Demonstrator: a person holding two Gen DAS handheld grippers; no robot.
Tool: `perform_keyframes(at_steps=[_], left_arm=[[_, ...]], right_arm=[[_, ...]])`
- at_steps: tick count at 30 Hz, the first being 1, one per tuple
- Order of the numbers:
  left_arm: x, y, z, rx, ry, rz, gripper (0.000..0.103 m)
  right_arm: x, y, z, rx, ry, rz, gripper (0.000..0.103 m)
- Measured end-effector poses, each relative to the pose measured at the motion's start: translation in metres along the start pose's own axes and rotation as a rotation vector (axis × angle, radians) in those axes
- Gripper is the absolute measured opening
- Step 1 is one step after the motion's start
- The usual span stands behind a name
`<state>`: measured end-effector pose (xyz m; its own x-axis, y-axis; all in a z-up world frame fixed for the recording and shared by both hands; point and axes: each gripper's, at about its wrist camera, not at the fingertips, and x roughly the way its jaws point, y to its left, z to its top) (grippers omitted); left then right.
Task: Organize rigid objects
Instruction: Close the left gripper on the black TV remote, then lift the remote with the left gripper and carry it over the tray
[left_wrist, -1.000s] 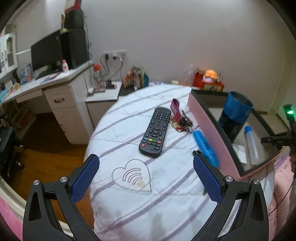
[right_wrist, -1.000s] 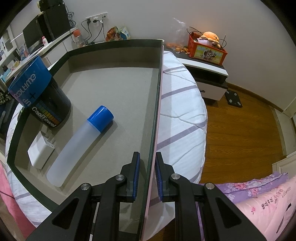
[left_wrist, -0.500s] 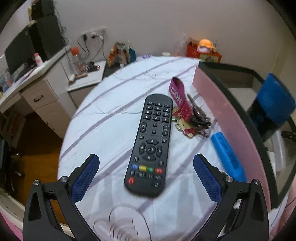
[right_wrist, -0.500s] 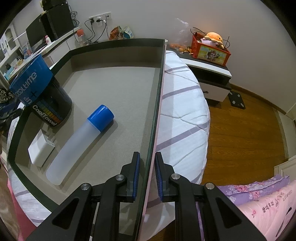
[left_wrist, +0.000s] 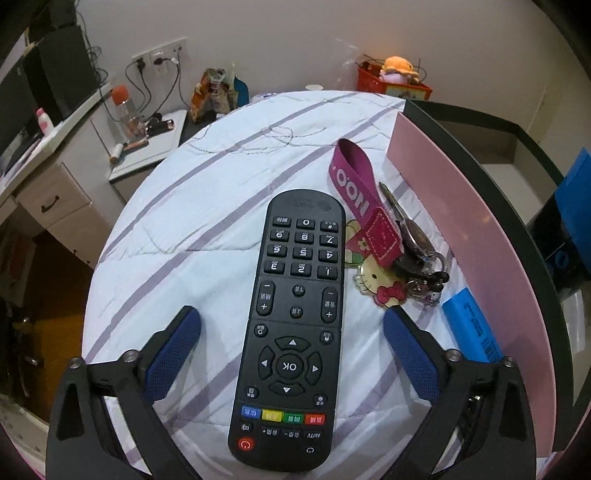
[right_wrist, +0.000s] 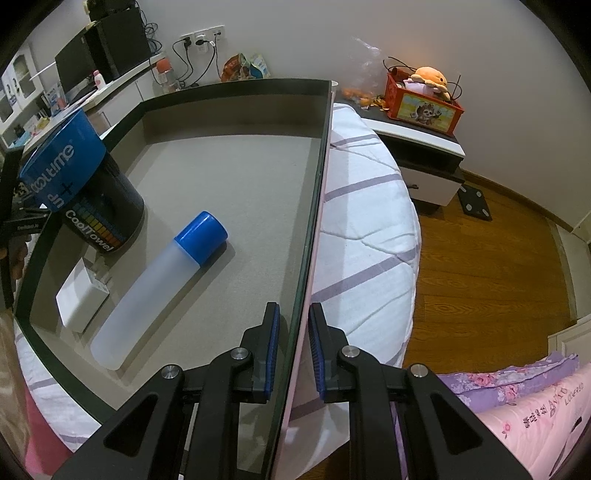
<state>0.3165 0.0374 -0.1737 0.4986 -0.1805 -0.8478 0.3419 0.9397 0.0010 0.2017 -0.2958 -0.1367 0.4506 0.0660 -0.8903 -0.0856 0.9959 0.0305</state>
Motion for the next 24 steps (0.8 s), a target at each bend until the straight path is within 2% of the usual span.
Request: perform_keyframes(at_steps=[3,4,5,6,14,19,24], left_arm=[[-0.002,-0.001,0.003,0.013,-0.003,-0.005,0.072],[-0.002,-0.001,0.003,0.02,0.0,0.0,0.07],[-0.003,-0.001,0.003,0.022,-0.001,-0.006,0.06],[-0.004,-0.001,0.003,0.022,-0.003,-0.011,0.045],[-0.016,0.002,-0.006,-0.019,-0.017,-0.003,0.044],[-0.037,0.001,-0.018,-0.037,-0.051,0.002,0.044],[-0.059,0.0,-0.03,-0.059,-0.084,-0.024,0.044]], right_arm=[[0.0,-0.001,0.0,0.003,-0.001,0.007,0.017],[0.0,-0.001,0.0,0.002,-0.001,0.007,0.017],[0.0,-0.001,0.0,0.002,-0.001,0.007,0.017],[0.0,-0.001,0.0,0.003,-0.002,0.006,0.017],[0.0,-0.003,0.0,0.008,0.0,0.015,0.017],[0.001,-0.005,0.001,0.013,0.002,0.02,0.017],[0.002,-0.008,0.0,0.017,0.003,0.029,0.017]])
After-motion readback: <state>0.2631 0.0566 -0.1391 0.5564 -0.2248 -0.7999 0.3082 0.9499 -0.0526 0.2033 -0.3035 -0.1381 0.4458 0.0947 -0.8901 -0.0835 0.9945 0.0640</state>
